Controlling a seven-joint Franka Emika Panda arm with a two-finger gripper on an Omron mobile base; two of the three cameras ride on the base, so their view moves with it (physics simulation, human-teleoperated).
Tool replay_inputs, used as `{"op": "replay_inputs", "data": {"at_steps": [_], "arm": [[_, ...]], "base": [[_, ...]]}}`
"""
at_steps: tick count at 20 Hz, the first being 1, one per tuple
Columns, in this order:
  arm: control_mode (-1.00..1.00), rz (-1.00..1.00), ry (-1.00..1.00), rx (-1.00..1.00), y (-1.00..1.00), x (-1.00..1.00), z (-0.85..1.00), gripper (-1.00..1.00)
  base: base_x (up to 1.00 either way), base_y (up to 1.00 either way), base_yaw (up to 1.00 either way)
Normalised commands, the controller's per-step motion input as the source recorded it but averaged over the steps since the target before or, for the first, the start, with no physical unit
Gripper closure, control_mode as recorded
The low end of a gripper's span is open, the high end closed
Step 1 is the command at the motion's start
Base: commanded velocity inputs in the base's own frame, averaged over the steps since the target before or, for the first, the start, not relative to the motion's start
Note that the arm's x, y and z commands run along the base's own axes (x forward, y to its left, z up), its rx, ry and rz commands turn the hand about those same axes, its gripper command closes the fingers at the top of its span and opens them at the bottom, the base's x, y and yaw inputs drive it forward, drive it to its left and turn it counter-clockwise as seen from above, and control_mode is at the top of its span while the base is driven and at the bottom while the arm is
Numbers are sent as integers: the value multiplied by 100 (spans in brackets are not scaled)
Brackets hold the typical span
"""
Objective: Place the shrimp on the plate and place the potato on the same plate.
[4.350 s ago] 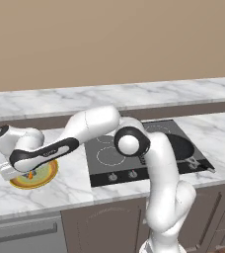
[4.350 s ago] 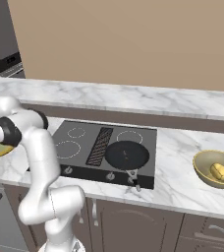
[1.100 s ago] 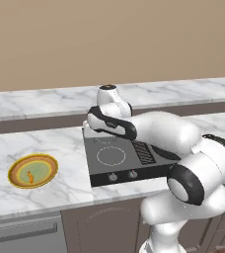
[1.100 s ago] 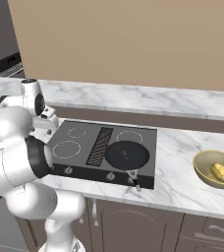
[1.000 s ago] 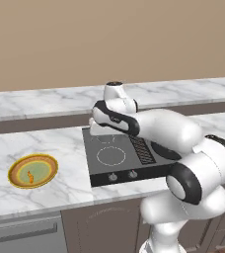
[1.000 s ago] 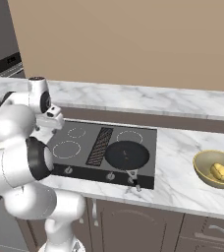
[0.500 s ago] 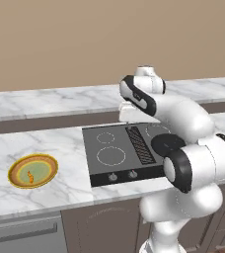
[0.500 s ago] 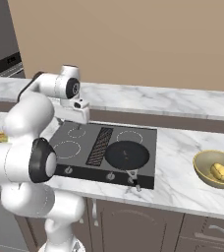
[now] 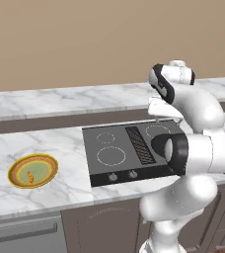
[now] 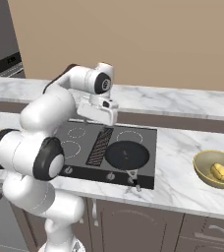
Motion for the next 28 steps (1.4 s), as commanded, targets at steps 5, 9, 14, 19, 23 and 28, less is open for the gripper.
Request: {"op": "replay_inputs", "data": {"at_steps": [5,9,14,19,23,28], "arm": [[-100,-3,-4,8,-100,-1,0,-100],[-100,21,-25,1,-100,-11,-6,-100],[-100,18,-31,-8,-100,-43,-21,-100],[-100,11,-1,-11,-100,-3,29,-100],[-100,4,20,-3,-100,11,16,-100],[-100,-2,3,-1,-88,18,-48,-100]], "base": [[0,0,0],[0,0,0],[0,0,0],[0,0,0],[0,0,0],[0,0,0]]}}
